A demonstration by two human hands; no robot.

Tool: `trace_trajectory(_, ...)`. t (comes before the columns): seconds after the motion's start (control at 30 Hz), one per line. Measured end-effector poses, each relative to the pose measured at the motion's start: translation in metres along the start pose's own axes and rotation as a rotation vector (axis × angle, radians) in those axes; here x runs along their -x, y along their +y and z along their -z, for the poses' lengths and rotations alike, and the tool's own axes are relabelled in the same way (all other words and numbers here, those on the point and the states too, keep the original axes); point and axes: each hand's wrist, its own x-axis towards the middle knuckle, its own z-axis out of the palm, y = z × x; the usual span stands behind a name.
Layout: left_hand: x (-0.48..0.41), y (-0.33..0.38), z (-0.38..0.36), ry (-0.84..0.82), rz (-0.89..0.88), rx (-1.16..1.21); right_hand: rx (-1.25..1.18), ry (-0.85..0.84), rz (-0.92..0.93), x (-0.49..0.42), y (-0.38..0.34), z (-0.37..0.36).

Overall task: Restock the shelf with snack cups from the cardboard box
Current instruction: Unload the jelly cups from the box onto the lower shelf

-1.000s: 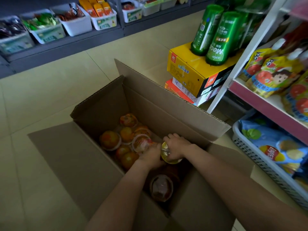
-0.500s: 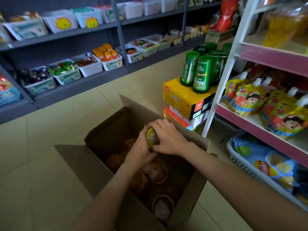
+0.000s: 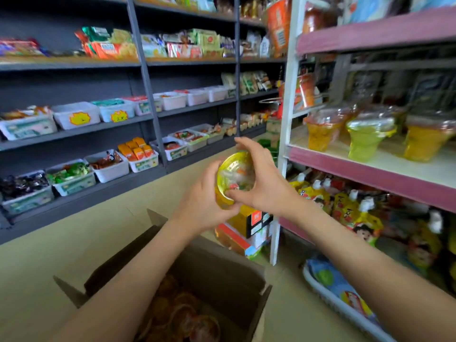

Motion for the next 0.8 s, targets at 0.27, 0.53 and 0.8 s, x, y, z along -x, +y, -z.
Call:
trace_trajectory(0.27,-0.067,0.115,-0.058,0.034,-0.171,0.302,-0.075,0.347,-0.079,0.023,0.015,0.132)
trace_trajectory(0.53,-0.109,0.195,-0.114,-0.097,-0.126,0.767,-0.186,0.316,-0.143,0.058,0.036,0.231)
trace_trajectory(0.8,-0.119,0.216,-0.169,-0.377,0.0,0.828,0.021,0.348,-0.432,0.094,0.085,0.256)
